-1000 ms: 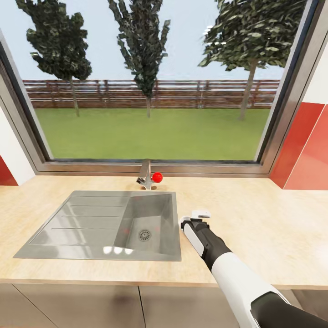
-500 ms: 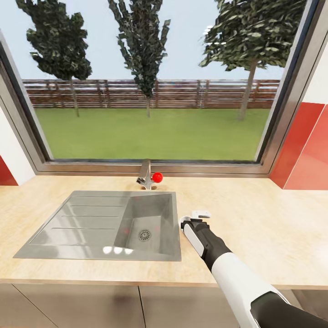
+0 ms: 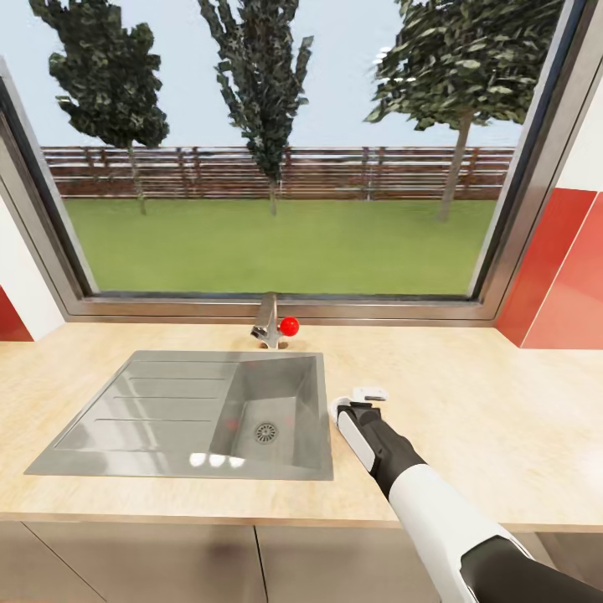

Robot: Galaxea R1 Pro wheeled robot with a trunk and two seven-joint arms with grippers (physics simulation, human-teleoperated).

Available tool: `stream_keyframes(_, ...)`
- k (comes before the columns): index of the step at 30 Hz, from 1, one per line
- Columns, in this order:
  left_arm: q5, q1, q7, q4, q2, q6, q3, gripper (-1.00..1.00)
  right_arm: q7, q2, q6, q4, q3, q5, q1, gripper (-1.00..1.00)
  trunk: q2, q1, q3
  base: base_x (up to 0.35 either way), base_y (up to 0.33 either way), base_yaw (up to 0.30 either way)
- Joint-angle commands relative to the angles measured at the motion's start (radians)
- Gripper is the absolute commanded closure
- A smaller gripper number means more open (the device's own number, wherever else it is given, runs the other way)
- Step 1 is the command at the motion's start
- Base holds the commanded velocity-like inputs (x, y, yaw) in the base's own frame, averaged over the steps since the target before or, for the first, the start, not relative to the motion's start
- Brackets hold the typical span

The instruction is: Set up a coffee station on the kitchen countertop: keep the coffee maker on the countertop, move the bottle of coffee from the kitchen shelf to the counter next to the coffee maker, place a paper coffee filter on top of the coffee maker, put the saucer next to the coffee maker with the coffee cup on the saucer, and place the electric kettle next to the coffee maker.

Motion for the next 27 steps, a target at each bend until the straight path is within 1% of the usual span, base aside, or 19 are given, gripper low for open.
stream_keyframes(1, -0.011, -0.001, 0.004, 0.002, 0.0, -0.005, 0.007, -1.0, -0.008, 0.0, 0.004, -0.001, 0.003, -0.006, -0.001, 1.0, -0.002, 0.001, -0.002, 0.0, 0.0, 0.0)
stream_keyframes(27, -0.011, -0.001, 0.004, 0.002, 0.0, -0.005, 0.007, -1.0, -0.006, 0.0, 0.002, -0.009, 0.005, -0.006, -0.001, 1.0, -0.002, 0.001, -0.002, 0.0, 0.0, 0.0)
